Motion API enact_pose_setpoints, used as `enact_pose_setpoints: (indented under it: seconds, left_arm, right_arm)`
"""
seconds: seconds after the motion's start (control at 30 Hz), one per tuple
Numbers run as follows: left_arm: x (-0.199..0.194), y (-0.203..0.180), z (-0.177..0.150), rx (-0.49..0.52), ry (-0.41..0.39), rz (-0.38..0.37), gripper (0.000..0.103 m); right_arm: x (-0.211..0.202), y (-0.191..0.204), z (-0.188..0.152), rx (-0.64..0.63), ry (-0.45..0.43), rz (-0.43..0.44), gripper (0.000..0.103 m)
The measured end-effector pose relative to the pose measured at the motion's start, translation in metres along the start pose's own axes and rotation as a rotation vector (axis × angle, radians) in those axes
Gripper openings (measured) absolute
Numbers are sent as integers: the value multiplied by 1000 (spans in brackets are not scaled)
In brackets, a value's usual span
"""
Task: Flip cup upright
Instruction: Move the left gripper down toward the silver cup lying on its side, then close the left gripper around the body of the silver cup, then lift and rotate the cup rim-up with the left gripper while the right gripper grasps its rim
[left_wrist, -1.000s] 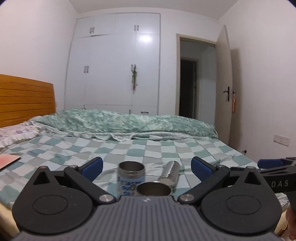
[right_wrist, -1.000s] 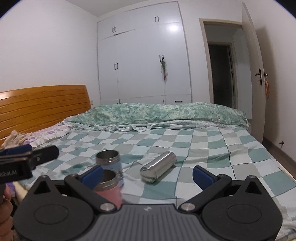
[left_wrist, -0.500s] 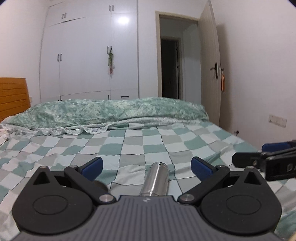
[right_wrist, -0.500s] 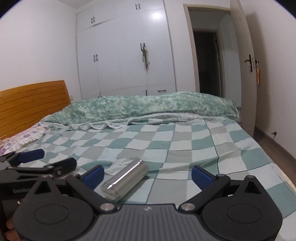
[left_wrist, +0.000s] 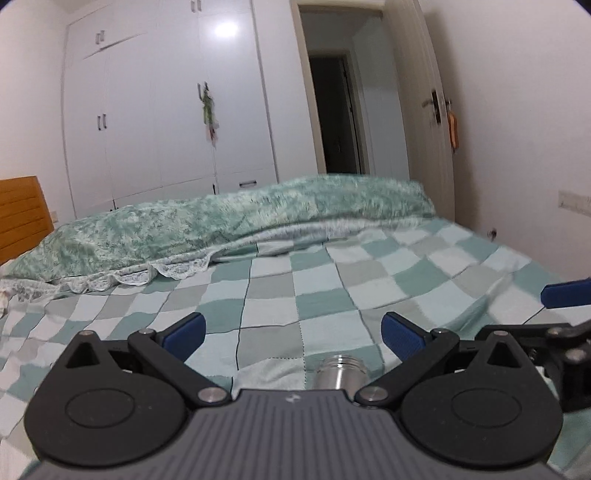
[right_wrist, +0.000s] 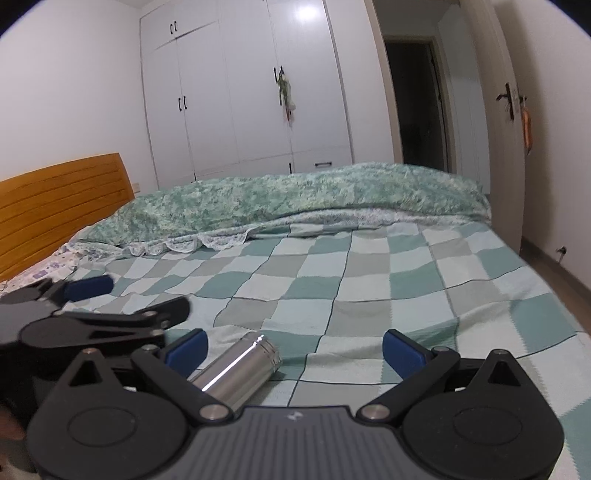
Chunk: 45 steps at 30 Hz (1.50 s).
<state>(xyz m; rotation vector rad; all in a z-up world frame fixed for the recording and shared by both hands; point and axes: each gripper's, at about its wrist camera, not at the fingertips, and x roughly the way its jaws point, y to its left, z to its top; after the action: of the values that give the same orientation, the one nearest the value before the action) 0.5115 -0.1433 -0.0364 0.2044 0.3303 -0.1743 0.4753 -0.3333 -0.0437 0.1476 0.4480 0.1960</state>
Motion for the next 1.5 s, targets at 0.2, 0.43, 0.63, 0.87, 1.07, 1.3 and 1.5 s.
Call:
enact_pose_setpoints:
  seconds: [0.2,0.43,0.63,0.87,1.07,1.3,1.5]
  left_arm:
    - [69,12,-12,-119,242,-127,103]
    - [112,5,-20,-111,493,-233,87]
    - [144,-5,-34,-89,709,-227,66]
    - [155,-5,-42,-85,790,-247,64]
    - [130,-9,-26,-56,619,-256,63]
    - [90,-9,6,-104,420,-274,63]
    - [41,-8,27,-139,306,-330,63]
  right_arm:
    - [37,-12,-4,30,49,-1,100]
    - [60,-31,-5,63,56,-18,100]
    - [65,-34,-2,63,51,-3,100]
    - [72,-33,1,72,72,26,100]
    - [70,-34,3,96,84,49,99]
    - [42,-30,26,126,24,131,99]
    - [9,-12,47,112,-18,212,99]
